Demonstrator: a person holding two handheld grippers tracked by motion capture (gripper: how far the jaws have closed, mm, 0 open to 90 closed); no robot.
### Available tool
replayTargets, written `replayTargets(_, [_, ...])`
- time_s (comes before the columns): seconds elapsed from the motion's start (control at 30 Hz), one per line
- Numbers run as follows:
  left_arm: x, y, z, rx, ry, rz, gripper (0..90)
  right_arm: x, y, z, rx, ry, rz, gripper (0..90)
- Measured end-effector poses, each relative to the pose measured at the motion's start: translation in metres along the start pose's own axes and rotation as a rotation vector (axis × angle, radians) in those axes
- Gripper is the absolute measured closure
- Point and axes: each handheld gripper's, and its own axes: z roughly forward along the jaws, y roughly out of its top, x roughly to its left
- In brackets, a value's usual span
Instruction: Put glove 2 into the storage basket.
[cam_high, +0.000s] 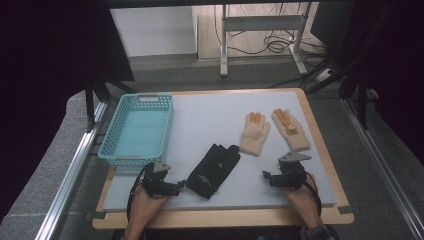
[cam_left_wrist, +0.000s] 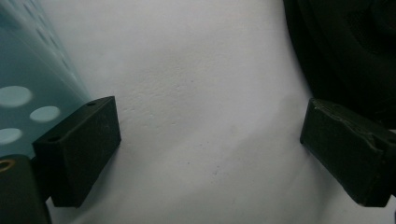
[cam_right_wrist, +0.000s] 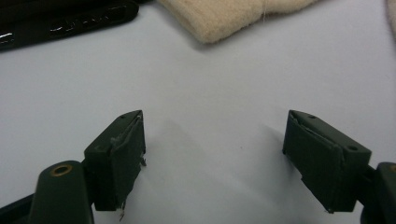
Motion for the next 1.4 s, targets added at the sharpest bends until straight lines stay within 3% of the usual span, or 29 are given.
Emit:
replayTargets(0.27, [0.0,0.005,-0.009,0.002,-0.029,-0.01,5.8,0.0,0.0,0.0,0.001,-0.001,-0.001,20.5])
replayTargets(0.57, [-0.012,0.026,-0.02,-0.034,-0.098,-0.008,6.2,0.0,0.0,0.0,-0.002,-0.001,-0.001,20.5])
replayTargets(0.8, [-0.029,0.05,-0.014,-0.024,-0.115,0.042,4.9,0.0,0.0,0.0,-0.002,-0.002,-0.001,20.5])
replayTargets(1.03, [-0.047,0.073,0.01,0.019,-0.137,0.054,2.0,0.0,0.0,0.0,-0.003,-0.002,-0.002,20.5])
replayTargets(1.27, [-0.055,0.083,0.041,0.089,-0.146,0.043,0.4,0.0,0.0,0.0,-0.002,-0.003,-0.002,20.5])
replayTargets(1.4, [-0.058,0.087,0.051,0.11,-0.16,0.032,0.0,0.0,0.0,0.0,-0.002,-0.002,-0.002,20.5])
